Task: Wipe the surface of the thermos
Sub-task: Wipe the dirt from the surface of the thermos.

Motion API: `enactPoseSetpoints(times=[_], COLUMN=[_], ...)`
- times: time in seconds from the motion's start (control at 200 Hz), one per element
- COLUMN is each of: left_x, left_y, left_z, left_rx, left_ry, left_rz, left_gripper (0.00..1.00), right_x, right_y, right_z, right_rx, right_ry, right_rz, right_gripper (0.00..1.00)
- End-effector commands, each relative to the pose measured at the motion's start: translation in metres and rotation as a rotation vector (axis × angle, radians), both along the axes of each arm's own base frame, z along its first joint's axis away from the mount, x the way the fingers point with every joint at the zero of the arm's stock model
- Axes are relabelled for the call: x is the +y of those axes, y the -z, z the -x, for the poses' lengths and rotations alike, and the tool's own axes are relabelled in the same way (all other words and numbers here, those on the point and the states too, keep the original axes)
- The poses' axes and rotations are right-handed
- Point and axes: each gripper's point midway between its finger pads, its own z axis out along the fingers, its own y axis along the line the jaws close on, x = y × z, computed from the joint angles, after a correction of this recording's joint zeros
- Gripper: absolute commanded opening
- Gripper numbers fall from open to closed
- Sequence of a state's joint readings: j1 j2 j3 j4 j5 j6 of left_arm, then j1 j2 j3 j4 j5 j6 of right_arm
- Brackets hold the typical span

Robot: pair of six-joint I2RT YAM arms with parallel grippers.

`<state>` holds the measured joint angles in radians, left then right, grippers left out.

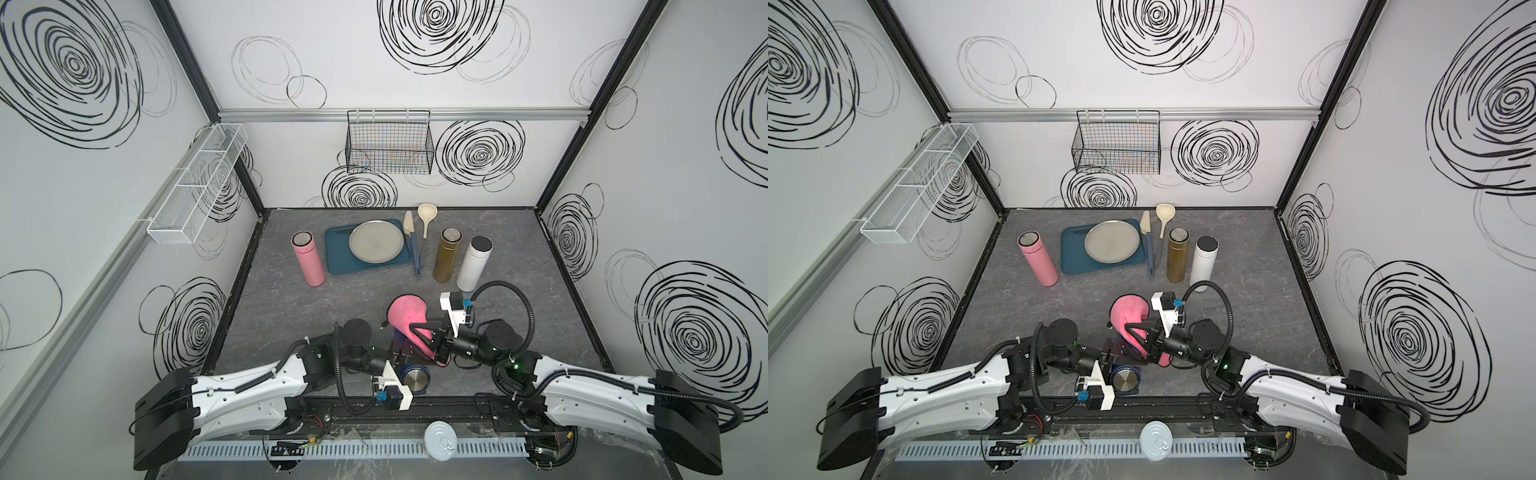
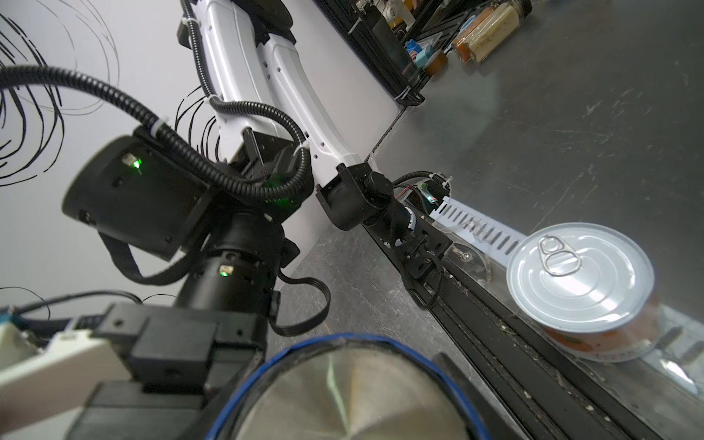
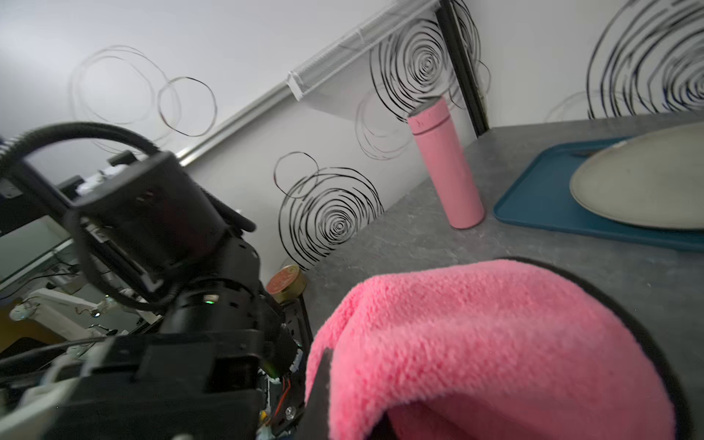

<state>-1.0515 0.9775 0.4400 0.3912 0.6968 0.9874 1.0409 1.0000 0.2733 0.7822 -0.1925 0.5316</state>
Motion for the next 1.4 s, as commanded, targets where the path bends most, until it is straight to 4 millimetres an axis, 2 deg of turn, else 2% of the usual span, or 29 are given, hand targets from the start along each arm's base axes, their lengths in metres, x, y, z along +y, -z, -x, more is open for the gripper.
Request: enactPoseSetpoints(times=[0.0, 0.07, 0.225, 0.27, 0.315, 0.39, 0.55, 0.62, 0.705, 0.786, 0.891, 0.951, 1.036, 1.181, 1.266, 1.326, 1.396], left_x=[-0.001, 0.001, 0.015, 0.016, 0.013, 0.006, -0.008, -0.009, -0.007, -0.004, -0.001, 0.001, 0.002, 0.003, 0.003, 0.003, 0.002], left_y=[-0.037, -0.038, -0.017, -0.016, -0.025, -0.027, -0.018, -0.015, -0.009, -0.003, 0.000, 0.002, 0.001, 0.003, 0.005, 0.006, 0.007], left_z=[0.004, 0.008, 0.031, 0.033, 0.031, 0.025, 0.012, 0.012, 0.013, 0.015, 0.018, 0.019, 0.020, 0.021, 0.022, 0.021, 0.021], left_rx=[-0.106, -0.119, -0.289, -0.283, -0.270, -0.222, -0.212, -0.224, -0.242, -0.259, -0.260, -0.264, -0.259, -0.252, -0.252, -0.252, -0.249], left_ry=[0.038, 0.060, 0.178, 0.177, 0.160, 0.131, 0.085, 0.092, 0.110, 0.135, 0.166, 0.180, 0.185, 0.194, 0.200, 0.204, 0.205], left_rz=[0.143, 0.150, 0.171, 0.182, 0.198, 0.133, 0.091, 0.084, 0.066, 0.048, 0.024, 0.011, 0.006, -0.003, -0.006, -0.011, -0.020], left_gripper=[0.00, 0.00, 0.00, 0.00, 0.00, 0.00, 0.00, 0.00, 0.00, 0.00, 0.00, 0.00, 0.00, 0.00, 0.00, 0.00, 0.00], right_x=[0.000, 0.002, 0.005, 0.005, 0.004, 0.003, 0.001, -0.004, -0.002, 0.004, 0.008, 0.009, 0.012, 0.012, 0.011, 0.013, 0.019], right_y=[0.024, 0.020, -0.032, -0.044, -0.049, -0.040, 0.022, 0.034, 0.022, -0.006, -0.042, -0.050, -0.038, 0.011, 0.029, 0.028, 0.009], right_z=[-0.008, -0.011, 0.006, 0.012, 0.017, 0.016, -0.013, -0.020, -0.016, -0.006, 0.019, 0.032, 0.037, 0.021, 0.011, 0.009, 0.017], right_rx=[0.063, 0.063, -0.049, -0.079, -0.097, -0.093, 0.053, 0.095, 0.074, 0.006, -0.086, -0.114, -0.100, -0.002, 0.033, 0.037, 0.005], right_ry=[0.013, 0.013, -0.044, -0.059, -0.071, -0.060, 0.001, 0.007, -0.028, -0.070, -0.148, -0.199, -0.220, -0.166, -0.139, -0.145, -0.196], right_rz=[0.037, 0.048, -0.016, -0.037, -0.048, -0.042, 0.071, 0.072, 0.059, 0.041, -0.012, -0.033, -0.021, 0.073, 0.122, 0.134, 0.117], right_gripper=[0.00, 0.00, 0.00, 0.00, 0.00, 0.00, 0.00, 0.00, 0.00, 0.00, 0.00, 0.00, 0.00, 0.00, 0.00, 0.00, 0.00])
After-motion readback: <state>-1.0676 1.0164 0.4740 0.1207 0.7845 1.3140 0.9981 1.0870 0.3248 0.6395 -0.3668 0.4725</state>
